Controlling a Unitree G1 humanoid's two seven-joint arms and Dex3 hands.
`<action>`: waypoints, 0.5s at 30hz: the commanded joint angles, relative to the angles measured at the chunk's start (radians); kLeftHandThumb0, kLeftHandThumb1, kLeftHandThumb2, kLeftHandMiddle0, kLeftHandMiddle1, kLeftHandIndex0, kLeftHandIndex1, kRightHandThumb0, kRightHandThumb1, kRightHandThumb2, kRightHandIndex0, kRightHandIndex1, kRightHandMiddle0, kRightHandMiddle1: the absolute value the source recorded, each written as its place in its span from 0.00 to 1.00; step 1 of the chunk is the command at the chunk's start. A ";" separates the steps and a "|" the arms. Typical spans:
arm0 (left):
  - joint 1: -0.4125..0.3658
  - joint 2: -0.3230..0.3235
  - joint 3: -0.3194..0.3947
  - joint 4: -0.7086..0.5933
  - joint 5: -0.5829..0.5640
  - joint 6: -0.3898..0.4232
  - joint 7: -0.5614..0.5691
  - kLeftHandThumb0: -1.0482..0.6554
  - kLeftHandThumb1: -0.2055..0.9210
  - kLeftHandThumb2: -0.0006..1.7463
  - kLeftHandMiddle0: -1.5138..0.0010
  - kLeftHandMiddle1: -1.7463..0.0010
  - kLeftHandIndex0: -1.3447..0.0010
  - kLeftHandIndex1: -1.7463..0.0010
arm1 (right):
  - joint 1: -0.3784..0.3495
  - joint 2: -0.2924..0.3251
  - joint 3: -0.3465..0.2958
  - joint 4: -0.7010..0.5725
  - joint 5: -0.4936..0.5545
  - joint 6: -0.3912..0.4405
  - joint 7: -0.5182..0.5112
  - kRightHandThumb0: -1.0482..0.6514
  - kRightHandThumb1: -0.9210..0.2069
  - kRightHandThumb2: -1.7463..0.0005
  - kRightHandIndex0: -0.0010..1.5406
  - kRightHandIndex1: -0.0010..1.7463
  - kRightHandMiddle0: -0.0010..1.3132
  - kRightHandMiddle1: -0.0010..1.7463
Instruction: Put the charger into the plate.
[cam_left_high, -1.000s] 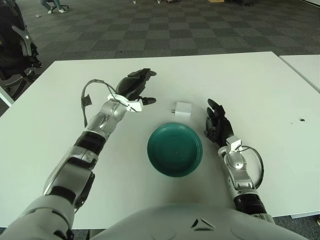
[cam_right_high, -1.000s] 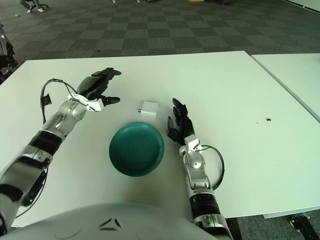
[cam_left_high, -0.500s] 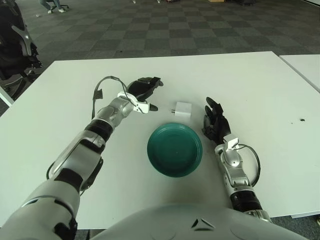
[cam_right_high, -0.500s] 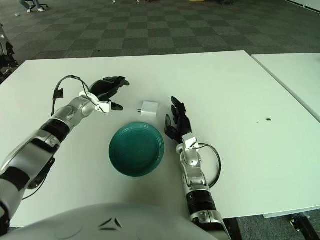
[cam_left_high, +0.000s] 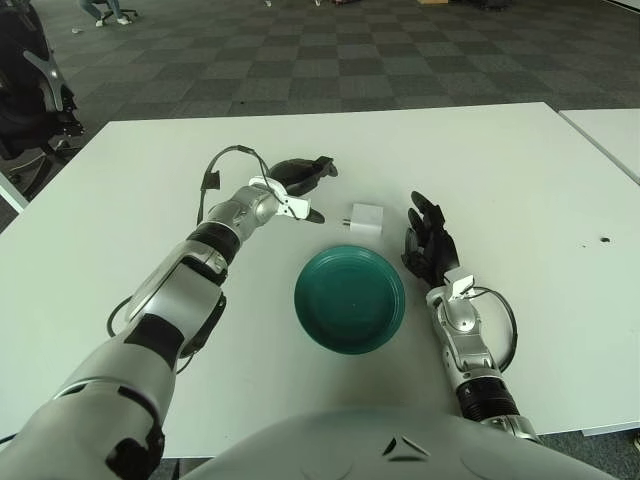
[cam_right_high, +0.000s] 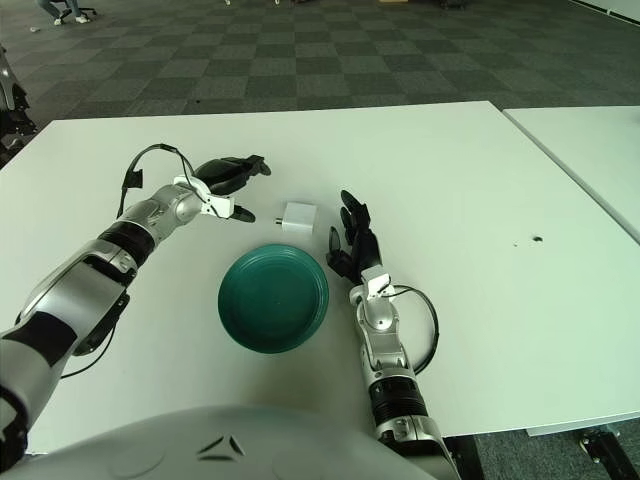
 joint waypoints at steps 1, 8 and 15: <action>-0.071 -0.022 0.011 0.035 -0.047 -0.026 -0.057 0.01 1.00 0.28 0.78 0.99 1.00 0.41 | 0.135 0.050 0.034 0.267 -0.015 0.098 -0.007 0.14 0.00 0.56 0.14 0.02 0.00 0.28; -0.090 -0.045 0.018 0.057 -0.073 -0.030 -0.083 0.00 1.00 0.33 0.78 0.99 1.00 0.44 | 0.124 0.054 0.032 0.299 -0.016 0.071 -0.007 0.15 0.00 0.56 0.14 0.02 0.00 0.26; -0.115 -0.066 0.022 0.082 -0.095 -0.027 -0.110 0.00 1.00 0.39 0.79 0.99 1.00 0.47 | 0.114 0.057 0.032 0.330 -0.018 0.049 -0.008 0.15 0.00 0.56 0.14 0.01 0.00 0.25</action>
